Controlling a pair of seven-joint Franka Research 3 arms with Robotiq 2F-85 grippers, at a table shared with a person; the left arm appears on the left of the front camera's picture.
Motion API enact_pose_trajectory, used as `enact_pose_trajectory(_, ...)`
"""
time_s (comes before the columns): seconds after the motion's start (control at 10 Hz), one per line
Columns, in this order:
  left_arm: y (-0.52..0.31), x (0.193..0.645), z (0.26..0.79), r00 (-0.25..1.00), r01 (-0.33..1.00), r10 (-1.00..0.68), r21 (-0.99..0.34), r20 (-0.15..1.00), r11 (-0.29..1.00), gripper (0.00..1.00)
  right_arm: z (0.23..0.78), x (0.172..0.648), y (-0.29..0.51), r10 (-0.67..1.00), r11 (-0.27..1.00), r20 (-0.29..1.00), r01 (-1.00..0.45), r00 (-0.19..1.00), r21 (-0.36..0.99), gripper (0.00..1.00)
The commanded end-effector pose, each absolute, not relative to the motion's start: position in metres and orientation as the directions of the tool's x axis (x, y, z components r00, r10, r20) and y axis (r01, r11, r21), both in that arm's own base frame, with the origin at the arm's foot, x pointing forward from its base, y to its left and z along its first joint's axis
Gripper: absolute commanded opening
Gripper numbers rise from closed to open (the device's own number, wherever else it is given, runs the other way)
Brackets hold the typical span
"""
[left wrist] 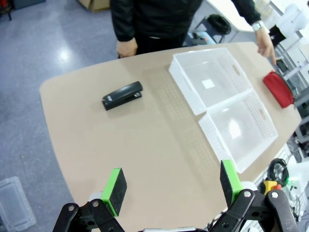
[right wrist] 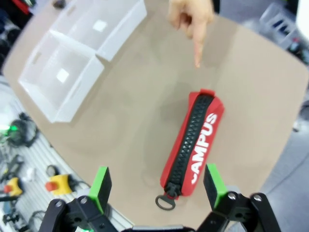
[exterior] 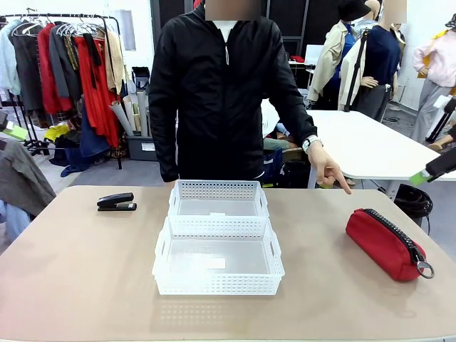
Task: Distribute items into two baskets.
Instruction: Pick up the Pencil pouch that the person points to.
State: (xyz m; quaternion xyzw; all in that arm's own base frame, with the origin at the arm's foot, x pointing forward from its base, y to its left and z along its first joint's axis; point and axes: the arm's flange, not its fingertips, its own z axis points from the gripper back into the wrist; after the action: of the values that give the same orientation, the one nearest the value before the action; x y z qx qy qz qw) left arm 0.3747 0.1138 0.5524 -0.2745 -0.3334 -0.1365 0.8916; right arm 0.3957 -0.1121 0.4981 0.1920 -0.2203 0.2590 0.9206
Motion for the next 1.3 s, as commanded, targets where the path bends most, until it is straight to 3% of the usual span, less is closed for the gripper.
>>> enact_pose_trajectory(0.0, 0.101, 0.365, 0.55, 0.713, 0.481, -0.094, -0.387, 0.695, 0.787, 1.0, 0.492, 0.384, -0.1, 0.467, 0.776, 0.456, -0.598, 0.758, 0.199, 1.0)
enact_pose_trajectory(0.8, 0.096, 0.367, 0.554, 0.731, 0.464, -0.098, -0.386, 0.675, 0.797, 1.0, 0.441, 0.375, -0.051, 0.717, 0.674, 0.267, -0.738, 0.643, -0.03, 1.0)
enact_pose_trajectory(1.2, 0.096, 0.367, 0.554, 0.731, 0.464, -0.098, -0.386, 0.675, 0.797, 1.0, 0.42, 0.372, -0.042, 0.739, 0.659, 0.209, -0.752, 0.64, -0.028, 1.0)
